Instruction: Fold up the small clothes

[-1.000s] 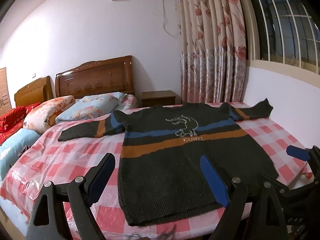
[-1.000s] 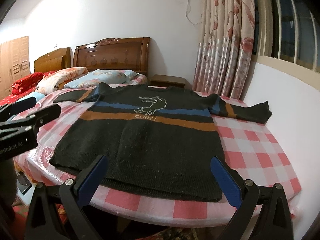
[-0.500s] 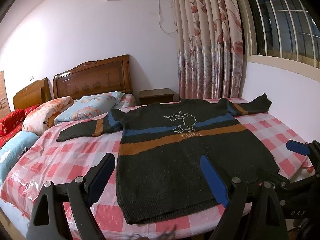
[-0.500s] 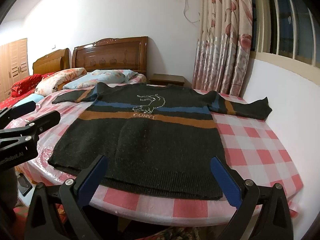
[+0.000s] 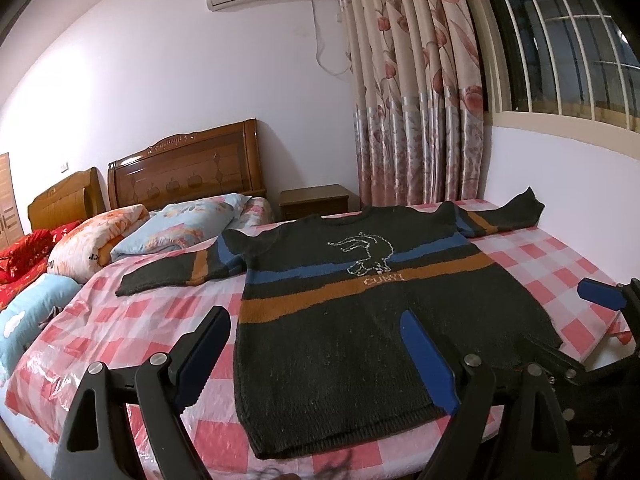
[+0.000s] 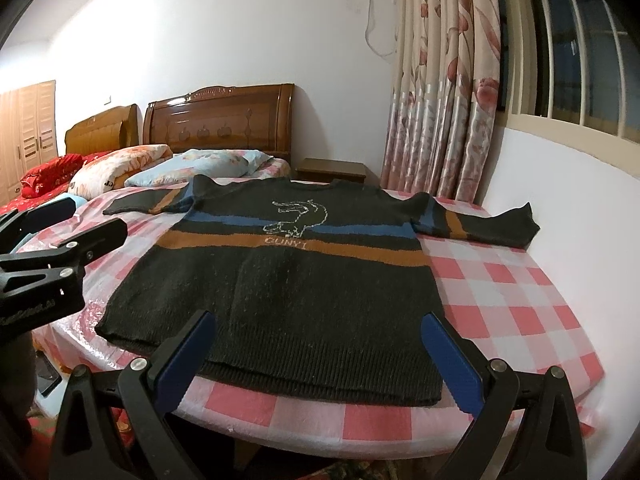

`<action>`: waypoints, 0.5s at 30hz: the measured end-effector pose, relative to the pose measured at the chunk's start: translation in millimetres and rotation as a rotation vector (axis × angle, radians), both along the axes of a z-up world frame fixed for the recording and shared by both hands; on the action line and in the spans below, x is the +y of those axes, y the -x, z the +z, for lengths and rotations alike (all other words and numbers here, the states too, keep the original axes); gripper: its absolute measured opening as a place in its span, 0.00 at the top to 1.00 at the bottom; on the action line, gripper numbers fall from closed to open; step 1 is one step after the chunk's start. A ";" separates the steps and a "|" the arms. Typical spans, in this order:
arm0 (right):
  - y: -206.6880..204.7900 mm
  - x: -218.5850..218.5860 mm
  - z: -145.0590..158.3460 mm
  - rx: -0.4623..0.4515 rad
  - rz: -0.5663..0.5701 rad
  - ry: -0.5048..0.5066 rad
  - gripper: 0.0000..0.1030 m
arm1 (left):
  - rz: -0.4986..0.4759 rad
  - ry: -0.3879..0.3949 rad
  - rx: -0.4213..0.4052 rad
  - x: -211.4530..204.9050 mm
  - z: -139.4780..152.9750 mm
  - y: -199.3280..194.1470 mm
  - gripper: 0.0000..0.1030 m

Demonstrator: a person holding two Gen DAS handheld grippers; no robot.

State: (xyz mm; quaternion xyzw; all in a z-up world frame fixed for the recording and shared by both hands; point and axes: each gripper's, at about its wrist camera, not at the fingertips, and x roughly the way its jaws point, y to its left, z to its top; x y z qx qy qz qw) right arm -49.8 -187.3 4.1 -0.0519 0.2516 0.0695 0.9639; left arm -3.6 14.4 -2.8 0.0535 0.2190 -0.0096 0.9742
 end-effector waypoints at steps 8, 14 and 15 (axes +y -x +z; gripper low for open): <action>0.1 -4.1 0.1 -0.013 0.002 -0.023 0.00 | 0.003 0.015 0.016 2.6 -1.6 -5.4 0.14; -1.4 -3.1 -4.0 0.007 0.007 -0.023 0.00 | -0.009 0.026 0.055 3.7 -9.8 -13.1 0.14; -1.3 -2.7 -4.5 0.009 0.010 -0.023 0.00 | -0.010 0.027 0.058 3.6 -11.4 -14.3 0.14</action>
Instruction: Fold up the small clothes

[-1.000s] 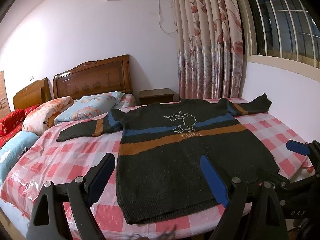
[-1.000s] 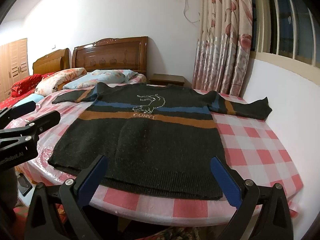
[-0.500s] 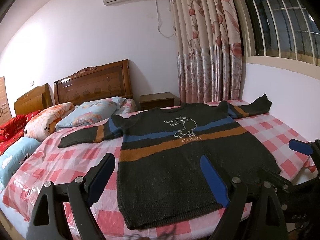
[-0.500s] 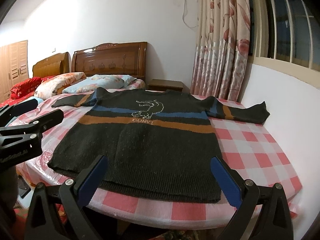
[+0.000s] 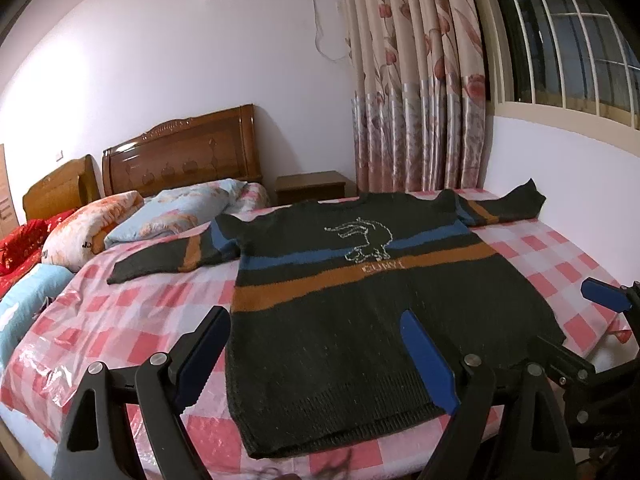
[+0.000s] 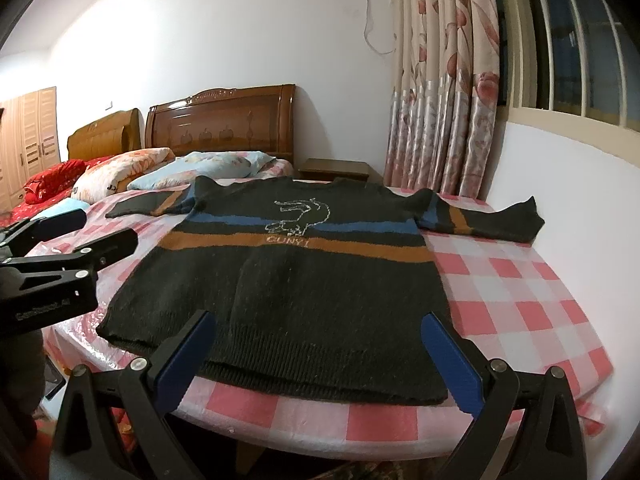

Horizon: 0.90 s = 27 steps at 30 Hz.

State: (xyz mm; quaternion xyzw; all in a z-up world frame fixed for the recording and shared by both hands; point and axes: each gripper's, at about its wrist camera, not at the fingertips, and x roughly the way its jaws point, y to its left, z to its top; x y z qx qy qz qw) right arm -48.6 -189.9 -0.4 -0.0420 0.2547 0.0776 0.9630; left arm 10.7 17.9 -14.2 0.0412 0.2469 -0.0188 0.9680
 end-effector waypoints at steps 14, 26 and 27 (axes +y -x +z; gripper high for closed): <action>-29.5 -1.2 0.3 -0.006 0.000 0.012 0.00 | -0.019 -0.032 0.041 -14.7 -14.7 -30.3 0.14; -168.8 -116.3 5.9 0.189 -0.221 -0.180 0.00 | -0.046 -0.067 0.244 -27.4 -34.2 -220.9 0.17; -182.1 -133.4 1.0 0.210 -0.258 -0.205 0.00 | -0.041 -0.078 0.266 -27.1 -41.8 -238.0 0.19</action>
